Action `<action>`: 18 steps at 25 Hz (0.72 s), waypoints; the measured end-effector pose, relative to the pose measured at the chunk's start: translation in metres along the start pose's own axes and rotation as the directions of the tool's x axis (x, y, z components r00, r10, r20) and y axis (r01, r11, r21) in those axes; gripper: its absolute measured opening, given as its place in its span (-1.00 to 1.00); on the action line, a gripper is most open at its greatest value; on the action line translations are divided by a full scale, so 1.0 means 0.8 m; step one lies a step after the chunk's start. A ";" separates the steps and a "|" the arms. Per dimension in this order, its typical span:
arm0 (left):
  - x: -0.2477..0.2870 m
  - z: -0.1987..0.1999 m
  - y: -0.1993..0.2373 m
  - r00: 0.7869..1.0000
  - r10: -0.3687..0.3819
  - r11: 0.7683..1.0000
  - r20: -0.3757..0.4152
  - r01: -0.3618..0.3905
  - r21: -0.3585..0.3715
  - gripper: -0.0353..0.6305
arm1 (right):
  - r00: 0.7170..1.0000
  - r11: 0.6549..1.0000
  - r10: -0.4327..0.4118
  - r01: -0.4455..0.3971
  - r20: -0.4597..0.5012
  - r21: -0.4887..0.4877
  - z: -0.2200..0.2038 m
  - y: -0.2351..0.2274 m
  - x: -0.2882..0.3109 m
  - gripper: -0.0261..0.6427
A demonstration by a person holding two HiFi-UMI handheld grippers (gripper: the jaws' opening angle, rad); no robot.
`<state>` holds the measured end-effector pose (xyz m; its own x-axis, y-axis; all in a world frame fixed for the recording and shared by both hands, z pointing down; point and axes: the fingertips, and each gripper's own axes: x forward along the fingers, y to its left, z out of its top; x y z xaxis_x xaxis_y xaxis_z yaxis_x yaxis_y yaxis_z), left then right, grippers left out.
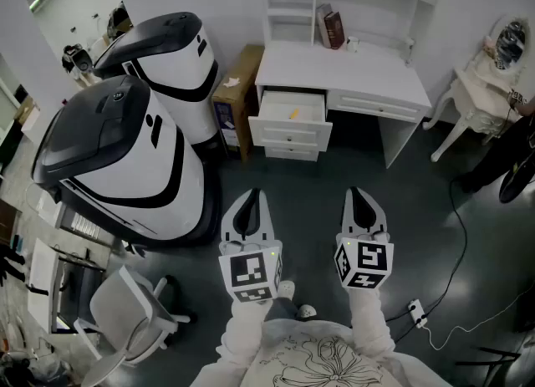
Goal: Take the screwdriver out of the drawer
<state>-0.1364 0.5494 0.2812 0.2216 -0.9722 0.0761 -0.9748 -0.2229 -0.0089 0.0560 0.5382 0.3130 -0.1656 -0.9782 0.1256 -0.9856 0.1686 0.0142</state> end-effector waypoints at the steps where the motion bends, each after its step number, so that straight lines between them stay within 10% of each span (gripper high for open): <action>1: 0.002 -0.001 0.001 1.000 -0.002 1.000 0.000 0.002 0.000 -0.86 | 1.000 1.000 -0.001 0.001 0.001 0.000 0.000 0.001 0.002 -0.91; 18: 0.074 -0.005 0.034 1.000 -0.027 1.000 -0.007 0.027 0.003 -0.86 | 1.000 0.999 -0.011 0.011 0.007 0.035 0.000 0.007 0.074 -0.91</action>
<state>-0.1503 0.4863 0.2892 0.2472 -0.9653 0.0838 -0.9685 -0.2489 -0.0098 0.0411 0.4816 0.3208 -0.1546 -0.9809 0.1184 -0.9880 0.1534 -0.0187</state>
